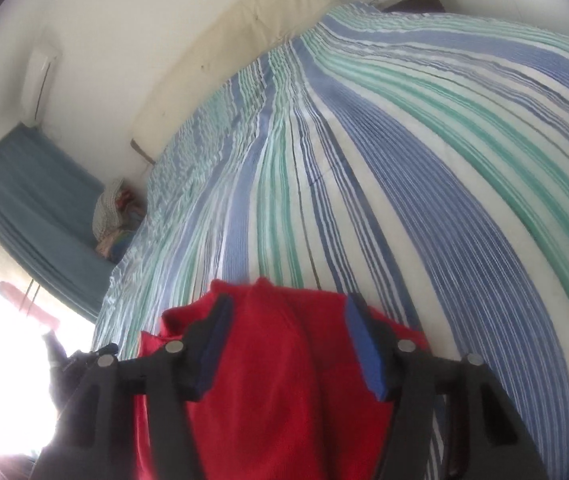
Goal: Fold small clothes
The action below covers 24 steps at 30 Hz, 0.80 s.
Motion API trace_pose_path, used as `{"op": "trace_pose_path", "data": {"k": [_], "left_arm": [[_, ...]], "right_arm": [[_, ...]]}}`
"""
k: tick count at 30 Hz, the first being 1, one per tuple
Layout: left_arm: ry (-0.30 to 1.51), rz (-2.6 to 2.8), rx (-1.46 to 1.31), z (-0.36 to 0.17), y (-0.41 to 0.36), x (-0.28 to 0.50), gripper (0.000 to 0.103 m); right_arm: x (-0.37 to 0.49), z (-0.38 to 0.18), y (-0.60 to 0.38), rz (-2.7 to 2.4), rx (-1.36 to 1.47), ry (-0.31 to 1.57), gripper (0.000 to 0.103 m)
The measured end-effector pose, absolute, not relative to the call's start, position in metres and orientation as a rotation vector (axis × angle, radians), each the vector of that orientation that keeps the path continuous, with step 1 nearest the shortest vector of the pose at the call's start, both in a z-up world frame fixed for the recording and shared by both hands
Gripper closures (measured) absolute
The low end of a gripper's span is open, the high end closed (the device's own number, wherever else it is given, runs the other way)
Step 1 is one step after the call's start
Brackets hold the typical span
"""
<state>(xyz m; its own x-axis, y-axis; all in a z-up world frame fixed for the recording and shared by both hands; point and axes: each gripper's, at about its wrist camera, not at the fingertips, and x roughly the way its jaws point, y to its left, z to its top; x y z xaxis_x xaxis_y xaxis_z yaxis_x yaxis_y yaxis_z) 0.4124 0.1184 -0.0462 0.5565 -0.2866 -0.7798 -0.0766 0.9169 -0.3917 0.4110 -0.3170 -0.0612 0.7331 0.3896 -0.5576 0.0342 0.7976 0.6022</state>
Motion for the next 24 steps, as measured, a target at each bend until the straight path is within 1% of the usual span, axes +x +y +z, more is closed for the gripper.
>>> {"op": "trace_pose_path", "data": {"k": [5, 10, 12, 16, 24], "left_arm": [[0.953, -0.14, -0.178, -0.041, 0.094, 0.332, 0.012], [0.898, -0.132, -0.052, -0.027, 0.072, 0.248, 0.007], [0.869, -0.105, -0.018, -0.022, 0.066, 0.223, 0.007], [0.818, -0.063, 0.027, -0.015, 0.058, 0.199, 0.007], [0.77, -0.044, 0.053, -0.011, 0.051, 0.178, 0.007]], "right_arm": [[0.342, -0.048, -0.275, 0.368, 0.4, 0.786, 0.036], [0.257, -0.067, -0.251, 0.391, 0.248, 0.829, 0.034], [0.227, -0.079, -0.251, 0.354, 0.219, 0.83, 0.034], [0.182, -0.093, -0.248, 0.291, 0.178, 0.811, 0.034], [0.152, -0.087, -0.23, 0.259, 0.124, 0.744, 0.033]]}}
